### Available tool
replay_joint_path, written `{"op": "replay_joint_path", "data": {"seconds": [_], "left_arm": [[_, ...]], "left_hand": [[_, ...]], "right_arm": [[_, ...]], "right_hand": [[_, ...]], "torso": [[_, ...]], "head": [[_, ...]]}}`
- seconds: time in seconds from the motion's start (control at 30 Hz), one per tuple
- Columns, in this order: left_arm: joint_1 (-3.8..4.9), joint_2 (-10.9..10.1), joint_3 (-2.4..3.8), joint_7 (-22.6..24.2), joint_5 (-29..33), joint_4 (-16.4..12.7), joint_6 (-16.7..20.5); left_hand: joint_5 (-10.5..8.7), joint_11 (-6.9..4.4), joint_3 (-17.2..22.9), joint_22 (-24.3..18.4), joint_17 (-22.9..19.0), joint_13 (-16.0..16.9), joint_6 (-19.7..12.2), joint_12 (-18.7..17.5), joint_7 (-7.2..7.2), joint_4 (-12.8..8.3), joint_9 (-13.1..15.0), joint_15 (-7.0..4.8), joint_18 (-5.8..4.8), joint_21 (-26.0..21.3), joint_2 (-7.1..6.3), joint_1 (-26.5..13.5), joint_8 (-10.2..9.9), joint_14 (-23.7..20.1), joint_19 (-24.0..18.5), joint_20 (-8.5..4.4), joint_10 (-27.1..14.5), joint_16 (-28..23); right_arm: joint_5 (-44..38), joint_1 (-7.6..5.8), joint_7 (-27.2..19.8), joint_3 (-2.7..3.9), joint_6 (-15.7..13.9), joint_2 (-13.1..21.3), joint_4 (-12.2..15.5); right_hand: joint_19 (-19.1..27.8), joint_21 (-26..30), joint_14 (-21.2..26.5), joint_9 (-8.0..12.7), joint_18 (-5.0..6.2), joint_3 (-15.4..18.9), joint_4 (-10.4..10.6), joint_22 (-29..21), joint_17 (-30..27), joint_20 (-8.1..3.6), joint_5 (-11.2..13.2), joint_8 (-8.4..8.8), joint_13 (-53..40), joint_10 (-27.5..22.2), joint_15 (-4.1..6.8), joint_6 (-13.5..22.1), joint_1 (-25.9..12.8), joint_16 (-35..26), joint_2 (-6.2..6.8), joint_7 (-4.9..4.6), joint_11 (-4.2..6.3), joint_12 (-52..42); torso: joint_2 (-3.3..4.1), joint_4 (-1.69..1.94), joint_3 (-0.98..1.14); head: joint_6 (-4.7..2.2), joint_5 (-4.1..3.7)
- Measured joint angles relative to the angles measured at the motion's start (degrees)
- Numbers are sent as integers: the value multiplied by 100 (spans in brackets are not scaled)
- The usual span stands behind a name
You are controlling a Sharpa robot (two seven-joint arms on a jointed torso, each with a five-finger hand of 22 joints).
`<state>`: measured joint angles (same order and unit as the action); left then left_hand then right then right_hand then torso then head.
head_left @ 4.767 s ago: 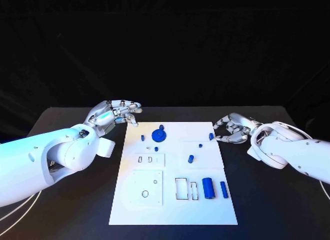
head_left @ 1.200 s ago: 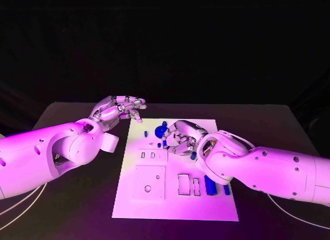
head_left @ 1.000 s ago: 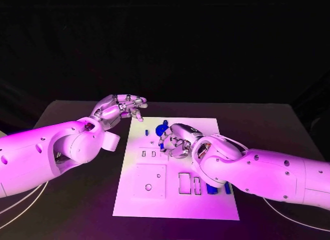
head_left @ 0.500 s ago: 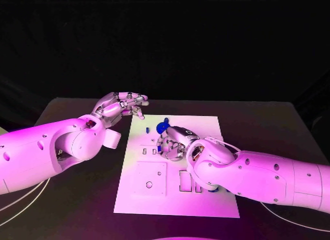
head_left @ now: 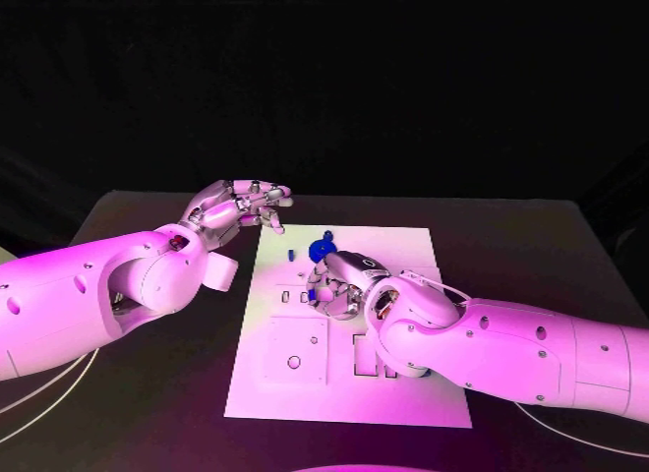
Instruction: Assemble the parts on the task board
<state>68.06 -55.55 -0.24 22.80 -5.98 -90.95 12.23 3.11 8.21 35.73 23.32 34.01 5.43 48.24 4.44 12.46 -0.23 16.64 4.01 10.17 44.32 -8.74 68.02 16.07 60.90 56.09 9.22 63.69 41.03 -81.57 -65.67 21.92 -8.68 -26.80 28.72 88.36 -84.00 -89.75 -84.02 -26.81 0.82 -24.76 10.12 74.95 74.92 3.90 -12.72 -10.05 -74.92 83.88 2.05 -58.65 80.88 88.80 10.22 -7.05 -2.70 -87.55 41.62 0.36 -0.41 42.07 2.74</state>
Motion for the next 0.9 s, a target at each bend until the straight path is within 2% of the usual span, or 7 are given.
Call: {"op": "replay_joint_path", "data": {"seconds": [0.13,0.23,0.37,0.53,0.57,0.9], "left_arm": [[0,-1,0,-2,0,1,-3],[0,-2,0,-4,0,2,-5],[0,-4,0,-8,0,4,-8],[0,-8,0,-13,0,6,-11],[0,-10,0,-14,0,6,-12],[0,-18,0,-28,0,6,-18]], "left_hand": [[0,0,0,0,0,0,0,0,0,0,0,0,0,0,0,0,0,0,0,0,0,0],[0,0,0,0,0,0,0,0,0,0,0,0,0,0,0,0,0,0,0,0,0,0],[0,0,0,-1,-2,0,0,0,0,0,0,0,0,0,0,0,0,0,0,0,0,0],[0,0,0,-1,-5,-1,0,0,0,0,0,0,0,0,0,0,0,0,0,0,0,0],[0,0,0,-1,-5,-1,0,0,0,0,-1,0,0,0,0,0,0,0,0,0,0,0],[0,0,0,-2,-4,-1,0,0,0,0,-1,0,0,0,0,0,0,0,0,0,0,0]], "right_arm": [[-20,3,15,0,37,-15,-18],[-34,3,27,0,58,-37,-48],[-49,6,36,1,68,-56,-76],[-58,15,45,-2,68,-68,-92],[-60,17,48,-5,68,-72,-99],[-71,33,69,-24,62,-83,-123]], "right_hand": [[0,0,0,0,0,1,0,0,0,43,0,5,0,0,0,0,0,0,0,-1,0,0],[0,0,12,-11,0,1,0,0,-1,43,0,-16,0,0,-12,1,-66,0,66,-2,0,37],[0,0,1,-9,0,1,0,0,-1,43,-1,-28,0,0,-40,76,-103,0,103,-51,-1,68],[0,0,1,27,0,0,0,-1,-1,47,-3,9,0,0,-40,125,-120,0,120,-63,0,89],[1,0,13,30,0,1,0,-1,-1,85,-3,22,1,0,-52,155,-141,0,125,-72,0,89],[0,0,20,60,0,0,0,-2,-1,84,29,98,1,-3,-103,296,-211,0,162,-131,-41,125]], "torso": [[0,0,-1],[0,0,-1],[0,1,-1],[1,1,-1],[1,0,-2],[-2,-6,-3]], "head": [[0,1],[1,0],[5,-4],[9,-8],[10,-13],[-4,-20]]}}
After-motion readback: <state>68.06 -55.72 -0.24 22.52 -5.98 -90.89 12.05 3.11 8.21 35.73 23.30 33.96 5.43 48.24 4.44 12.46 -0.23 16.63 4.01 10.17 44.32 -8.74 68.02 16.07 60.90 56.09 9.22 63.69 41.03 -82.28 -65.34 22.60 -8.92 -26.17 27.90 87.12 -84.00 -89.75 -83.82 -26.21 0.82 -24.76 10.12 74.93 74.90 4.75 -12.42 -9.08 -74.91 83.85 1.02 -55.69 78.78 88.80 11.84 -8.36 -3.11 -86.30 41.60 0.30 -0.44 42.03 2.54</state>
